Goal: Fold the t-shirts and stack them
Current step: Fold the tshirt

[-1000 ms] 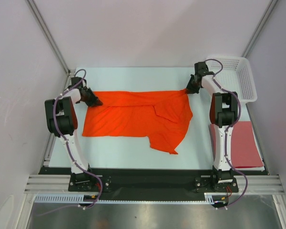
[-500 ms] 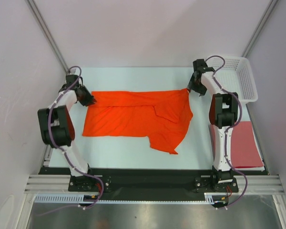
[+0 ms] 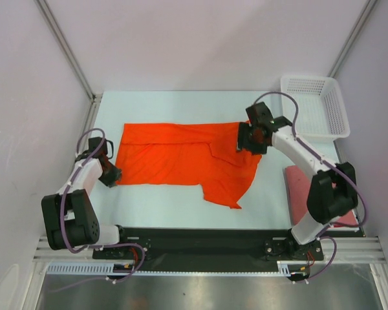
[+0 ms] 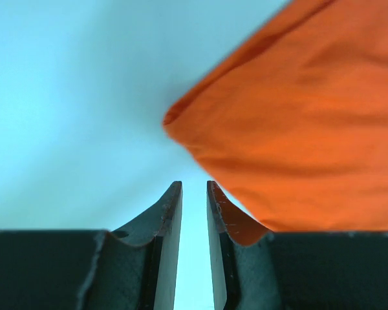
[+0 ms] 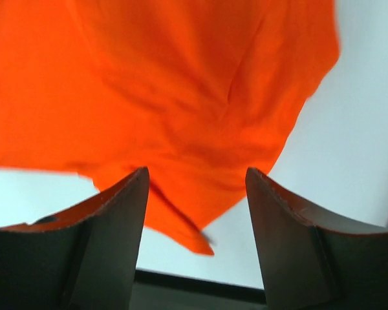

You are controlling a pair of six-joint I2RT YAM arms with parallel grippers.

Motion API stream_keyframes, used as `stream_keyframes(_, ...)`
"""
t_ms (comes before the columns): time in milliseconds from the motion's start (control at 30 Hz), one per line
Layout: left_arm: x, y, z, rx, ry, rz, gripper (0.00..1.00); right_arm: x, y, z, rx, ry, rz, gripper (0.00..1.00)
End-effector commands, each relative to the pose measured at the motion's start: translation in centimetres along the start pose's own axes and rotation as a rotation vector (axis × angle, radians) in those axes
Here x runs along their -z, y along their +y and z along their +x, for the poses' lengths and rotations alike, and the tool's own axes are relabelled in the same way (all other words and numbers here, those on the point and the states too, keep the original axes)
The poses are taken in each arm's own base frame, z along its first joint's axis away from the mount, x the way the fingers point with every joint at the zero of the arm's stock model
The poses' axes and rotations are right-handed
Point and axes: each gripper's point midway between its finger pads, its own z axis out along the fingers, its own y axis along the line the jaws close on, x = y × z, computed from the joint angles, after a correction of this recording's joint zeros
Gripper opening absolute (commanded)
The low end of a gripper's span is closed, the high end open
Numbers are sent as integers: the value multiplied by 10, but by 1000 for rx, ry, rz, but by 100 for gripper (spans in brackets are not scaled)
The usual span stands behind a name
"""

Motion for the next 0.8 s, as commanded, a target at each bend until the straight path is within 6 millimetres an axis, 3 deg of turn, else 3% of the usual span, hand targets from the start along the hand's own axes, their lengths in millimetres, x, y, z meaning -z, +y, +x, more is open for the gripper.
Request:
stream_keyframes(0, 3, 23, -2, 90, -35, -67, 27, 17, 13, 38, -33, 88, -205, 66)
stream_keyframes(33, 1, 22, -1, 91, -26, -51, 27, 18, 16, 49, -29, 114, -240, 65)
stream_keyframes(67, -1, 22, -1, 97, -23, -47, 27, 16, 15, 76, -28, 180, -276, 63)
stream_keyframes(133, -7, 22, 0, 106, 8, -36, 27, 23, 12, 92, -31, 199, -304, 58)
stream_keyframes(167, -9, 20, 1, 105, 22, -30, 27, 21, 8, 116, -41, 259, -326, 57)
stream_keyframes(233, -11, 14, 2, 98, 54, -11, 26, 29, 11, 135, -44, 307, -382, 51)
stream_keyframes(300, -11, 12, 4, 111, 61, -5, 26, 28, 2, 158, -59, 340, -366, 52)
stream_keyframes(367, -9, 9, 4, 121, 64, 15, 26, 34, 5, 162, -65, 313, -413, 60)
stream_keyframes(400, -8, 8, 6, 117, 68, 20, 26, 33, 4, 172, -71, 331, -426, 61)
stream_keyframes(500, -4, 3, 9, 88, 74, 46, 25, 36, 19, 174, -52, 340, -513, 59)
stream_keyframes(600, 1, -4, 16, 47, 83, 78, 25, 34, 40, 167, -3, 312, -562, 48)
stream_keyframes(633, 4, -7, 17, 37, 83, 88, 24, 34, 51, 157, 16, 289, -591, 37)
stream_keyframes(700, 8, -12, 22, 9, 79, 106, 24, 24, 68, 166, 54, 343, -595, 32)
stream_keyframes(767, 13, -14, 24, 0, 75, 117, 24, 16, 86, 161, 98, 333, -592, 23)
